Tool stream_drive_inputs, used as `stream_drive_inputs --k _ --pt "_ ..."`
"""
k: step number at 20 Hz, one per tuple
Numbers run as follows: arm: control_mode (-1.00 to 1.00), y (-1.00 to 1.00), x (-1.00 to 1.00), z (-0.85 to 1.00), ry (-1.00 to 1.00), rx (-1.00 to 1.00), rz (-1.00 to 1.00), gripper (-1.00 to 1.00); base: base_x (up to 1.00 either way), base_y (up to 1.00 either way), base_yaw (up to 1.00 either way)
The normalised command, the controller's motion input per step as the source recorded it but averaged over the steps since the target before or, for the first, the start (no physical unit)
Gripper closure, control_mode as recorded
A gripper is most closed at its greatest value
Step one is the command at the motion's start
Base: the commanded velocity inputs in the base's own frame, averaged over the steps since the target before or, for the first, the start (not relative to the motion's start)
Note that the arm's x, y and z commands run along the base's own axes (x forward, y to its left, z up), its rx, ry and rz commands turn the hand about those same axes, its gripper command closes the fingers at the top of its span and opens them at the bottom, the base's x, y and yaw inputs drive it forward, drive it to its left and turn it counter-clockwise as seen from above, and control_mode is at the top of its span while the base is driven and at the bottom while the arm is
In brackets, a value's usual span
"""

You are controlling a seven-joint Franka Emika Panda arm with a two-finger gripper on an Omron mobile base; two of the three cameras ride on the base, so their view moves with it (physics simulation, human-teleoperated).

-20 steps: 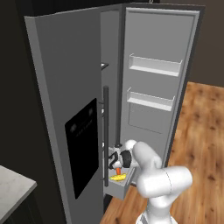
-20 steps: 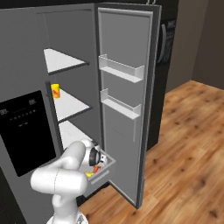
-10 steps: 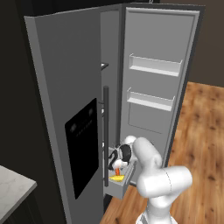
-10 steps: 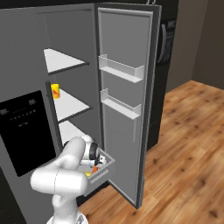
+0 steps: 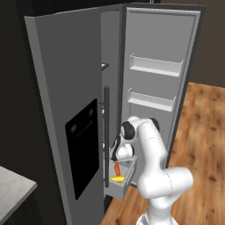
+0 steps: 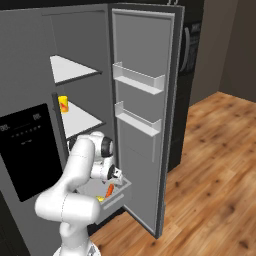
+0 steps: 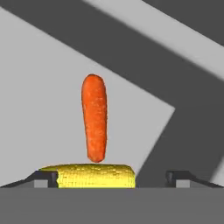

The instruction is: Place the carrot and corn inside the fridge drawer. Close the drawer after placing the vegetables.

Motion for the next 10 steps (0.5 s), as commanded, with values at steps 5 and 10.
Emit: stream_drive_inputs --k 5,10 --pt "-1.00 -0.21 -1.00 0.80 -0.05 0.00 -0.16 -1.00 0.00 0.00 0.00" --pt "-1.00 -0.30 -1.00 0.51 -0.09 0.01 -0.18 -1.00 0.00 0.00 0.00"
